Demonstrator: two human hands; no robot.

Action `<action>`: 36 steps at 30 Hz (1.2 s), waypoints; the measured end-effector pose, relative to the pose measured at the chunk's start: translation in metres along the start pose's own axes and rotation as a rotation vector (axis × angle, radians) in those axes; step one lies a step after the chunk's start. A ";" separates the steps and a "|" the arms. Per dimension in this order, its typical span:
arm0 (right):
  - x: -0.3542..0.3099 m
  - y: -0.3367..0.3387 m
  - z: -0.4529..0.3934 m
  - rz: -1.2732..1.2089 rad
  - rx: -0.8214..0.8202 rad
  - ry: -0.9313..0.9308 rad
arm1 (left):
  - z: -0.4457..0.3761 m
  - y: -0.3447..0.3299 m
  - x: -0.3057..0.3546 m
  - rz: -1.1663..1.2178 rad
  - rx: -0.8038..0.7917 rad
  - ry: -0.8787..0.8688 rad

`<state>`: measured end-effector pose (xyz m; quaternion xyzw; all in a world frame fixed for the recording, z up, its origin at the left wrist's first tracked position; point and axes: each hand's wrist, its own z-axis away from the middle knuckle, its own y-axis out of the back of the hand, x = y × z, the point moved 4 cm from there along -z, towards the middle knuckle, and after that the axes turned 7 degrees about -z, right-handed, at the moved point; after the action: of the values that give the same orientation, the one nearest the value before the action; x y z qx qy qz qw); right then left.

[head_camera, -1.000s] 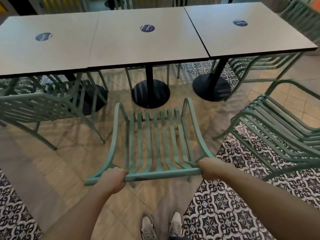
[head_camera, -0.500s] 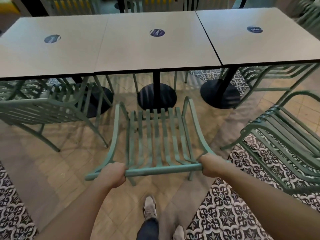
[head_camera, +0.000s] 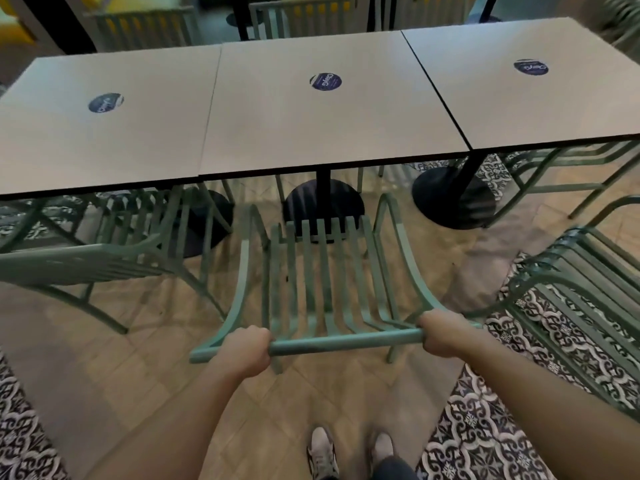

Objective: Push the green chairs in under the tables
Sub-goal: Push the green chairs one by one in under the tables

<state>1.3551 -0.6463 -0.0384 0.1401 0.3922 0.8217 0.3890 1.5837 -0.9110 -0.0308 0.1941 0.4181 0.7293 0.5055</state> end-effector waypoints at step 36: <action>0.085 0.017 -0.046 -2.550 0.158 -0.475 | -0.038 0.023 -0.018 2.275 0.070 0.953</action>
<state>1.2653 -0.6135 -0.0624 -0.1656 0.2173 -0.1950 0.9420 1.5512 -0.9460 -0.0313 0.1756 0.1731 0.7405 -0.6252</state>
